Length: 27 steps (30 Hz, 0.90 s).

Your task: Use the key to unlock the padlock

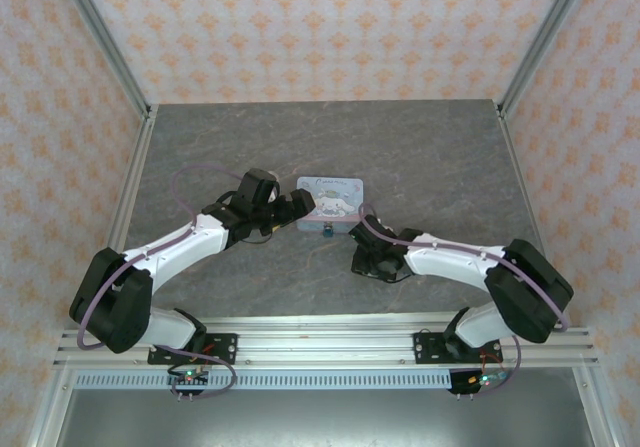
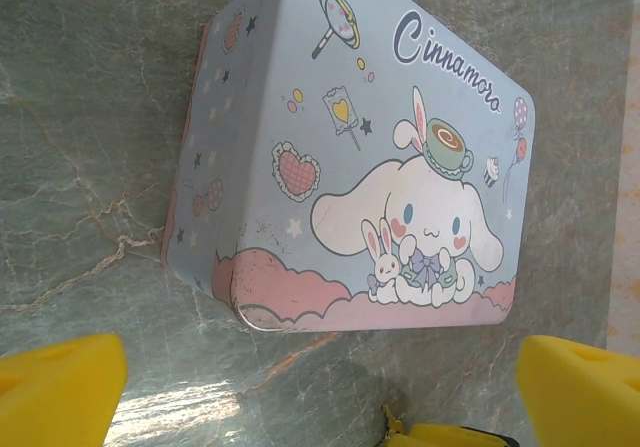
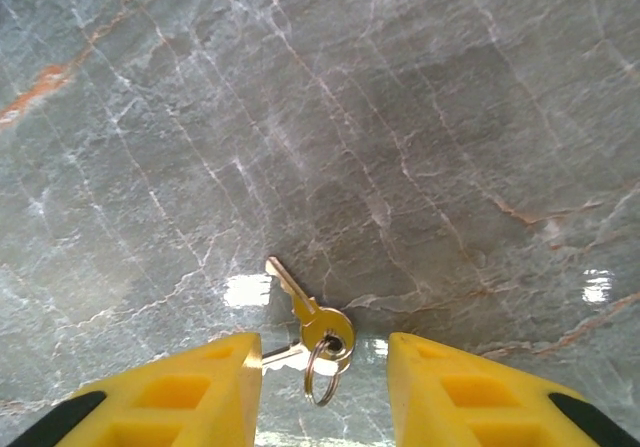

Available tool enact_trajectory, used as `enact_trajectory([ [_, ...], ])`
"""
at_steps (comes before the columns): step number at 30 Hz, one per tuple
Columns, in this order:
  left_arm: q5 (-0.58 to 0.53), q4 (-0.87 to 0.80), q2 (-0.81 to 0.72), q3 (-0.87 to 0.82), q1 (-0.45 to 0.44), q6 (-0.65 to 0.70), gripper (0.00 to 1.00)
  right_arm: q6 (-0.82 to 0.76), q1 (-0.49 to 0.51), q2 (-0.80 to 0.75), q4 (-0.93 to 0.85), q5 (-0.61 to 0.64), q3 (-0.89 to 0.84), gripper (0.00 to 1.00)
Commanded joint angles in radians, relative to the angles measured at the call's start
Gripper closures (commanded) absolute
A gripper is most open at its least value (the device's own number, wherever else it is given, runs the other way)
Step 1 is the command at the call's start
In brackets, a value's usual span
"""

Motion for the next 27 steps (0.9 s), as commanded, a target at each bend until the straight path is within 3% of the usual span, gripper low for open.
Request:
enact_trajectory([
  [1, -0.013, 0.009, -0.023, -0.009, -0.008, -0.001, 0.0, -0.004, 0.0, 0.034, -0.041, 0.041, 0.039, 0.63],
  [13, -0.012, 0.02, -0.011, -0.013, -0.009, 0.001, 0.0, -0.012, 0.051, 0.127, -0.093, 0.075, 0.107, 0.77],
  [21, -0.005, 0.03, 0.002, -0.012, -0.009, -0.002, 0.0, 0.016, 0.067, 0.179, -0.069, 0.071, 0.119, 0.81],
  [27, -0.002, 0.027, 0.003, -0.005, -0.009, 0.001, 0.0, 0.043, 0.063, 0.156, -0.024, 0.057, 0.064, 0.93],
])
